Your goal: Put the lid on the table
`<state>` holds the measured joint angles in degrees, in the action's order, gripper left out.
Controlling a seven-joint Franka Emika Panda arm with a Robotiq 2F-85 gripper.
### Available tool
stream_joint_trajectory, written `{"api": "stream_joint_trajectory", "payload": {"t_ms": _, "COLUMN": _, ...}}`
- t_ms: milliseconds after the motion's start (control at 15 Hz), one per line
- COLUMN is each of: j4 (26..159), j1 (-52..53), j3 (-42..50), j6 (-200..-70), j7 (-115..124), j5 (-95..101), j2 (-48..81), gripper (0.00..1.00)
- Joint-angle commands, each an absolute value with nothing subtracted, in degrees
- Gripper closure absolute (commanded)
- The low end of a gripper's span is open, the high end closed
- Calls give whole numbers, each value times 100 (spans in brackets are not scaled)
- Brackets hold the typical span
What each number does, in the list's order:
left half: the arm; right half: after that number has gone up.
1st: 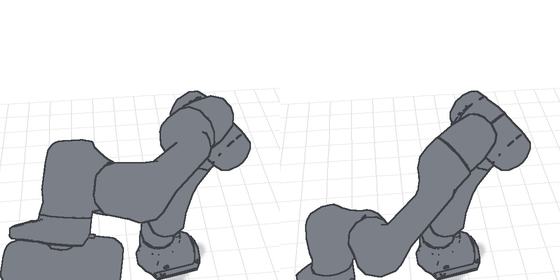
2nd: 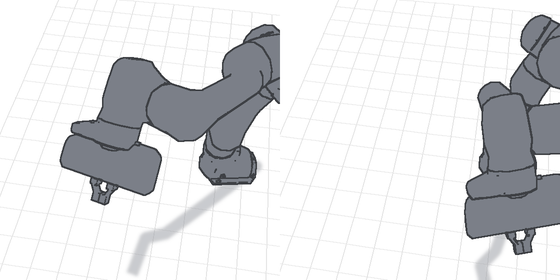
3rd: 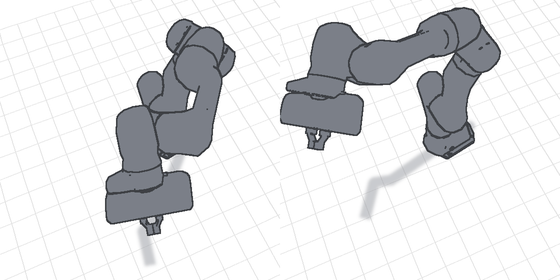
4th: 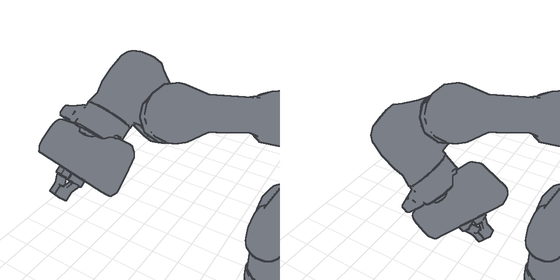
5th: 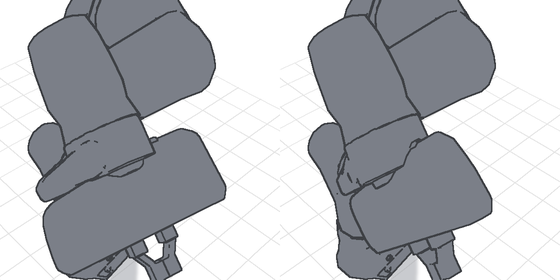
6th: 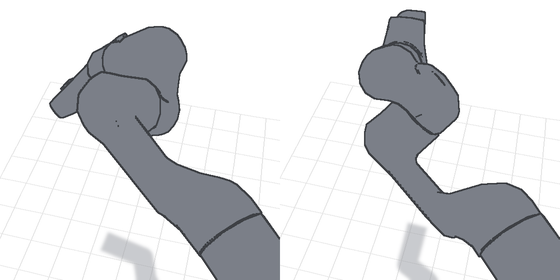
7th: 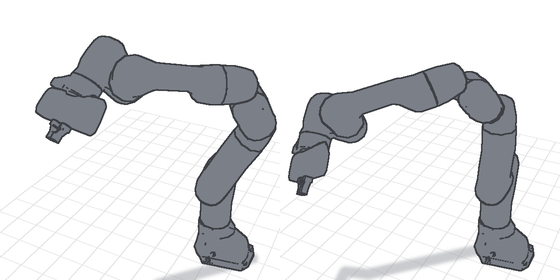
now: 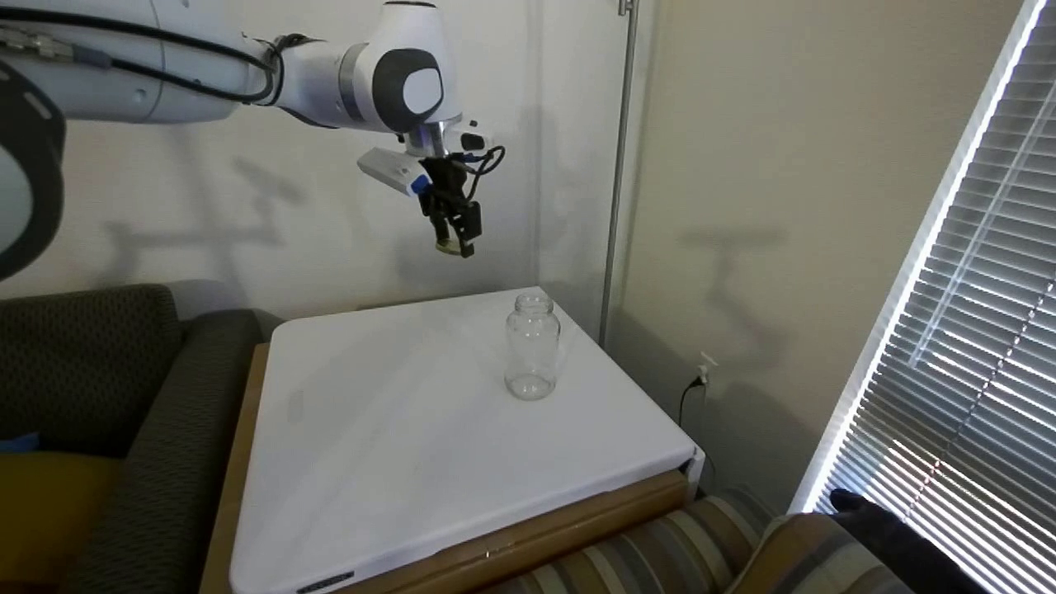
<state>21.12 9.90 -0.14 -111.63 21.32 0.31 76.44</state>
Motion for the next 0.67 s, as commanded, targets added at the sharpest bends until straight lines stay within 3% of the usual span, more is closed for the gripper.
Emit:
{"api": "stream_joint_trajectory", "payload": {"t_ms": 0, "j4": 2234, "j1": 1059, "j3": -131, "j6": -11096, "j7": 1986, "j5": -112, "j2": 7640, "gripper": 53}}
{"api": "stream_joint_trajectory", "payload": {"t_ms": 600, "j4": 1968, "j1": 1320, "j3": 23, "j6": -10821, "j7": 2380, "j5": 7, "j2": 8315, "gripper": 53}}
